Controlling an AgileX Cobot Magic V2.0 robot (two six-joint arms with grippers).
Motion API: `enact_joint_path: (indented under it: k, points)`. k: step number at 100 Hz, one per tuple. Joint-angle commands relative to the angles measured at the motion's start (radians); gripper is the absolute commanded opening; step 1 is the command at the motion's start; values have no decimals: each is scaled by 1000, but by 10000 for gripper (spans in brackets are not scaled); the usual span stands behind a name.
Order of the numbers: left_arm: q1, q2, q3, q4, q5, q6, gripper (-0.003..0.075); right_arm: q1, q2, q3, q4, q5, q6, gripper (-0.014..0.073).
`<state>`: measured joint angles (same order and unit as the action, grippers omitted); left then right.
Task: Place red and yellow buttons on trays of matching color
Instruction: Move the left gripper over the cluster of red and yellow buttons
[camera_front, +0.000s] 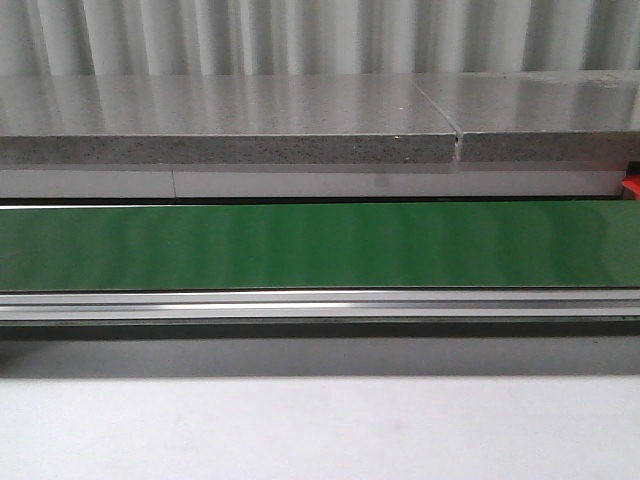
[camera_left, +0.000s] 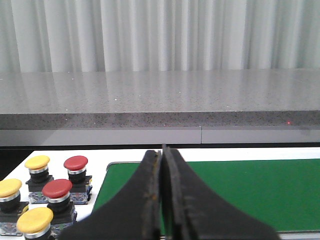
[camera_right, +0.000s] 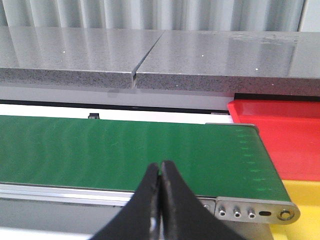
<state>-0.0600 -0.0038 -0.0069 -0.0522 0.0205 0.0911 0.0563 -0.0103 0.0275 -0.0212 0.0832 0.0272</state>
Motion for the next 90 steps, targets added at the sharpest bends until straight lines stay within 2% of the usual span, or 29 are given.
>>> enact_joint_path:
  k: [1, 35, 61, 70, 90]
  points:
    - [-9, -40, 52, -2, -80, -4, -21, -2, -6, -14, -2, -77, -2, -67]
    - [-9, -40, 52, -2, -90, -4, -21, -2, -6, -14, -2, -77, -2, -67]
    - [-9, -40, 29, -2, -228, -4, -21, -2, -6, -14, -2, -77, -2, -67]
    - [-9, -27, -52, -20, -144, -4, -21, -2, -6, -14, -2, -77, -2, -67]
    - [-9, 97, -333, -32, 149, -4, -21, -2, -6, -14, -2, -77, -2, -67]
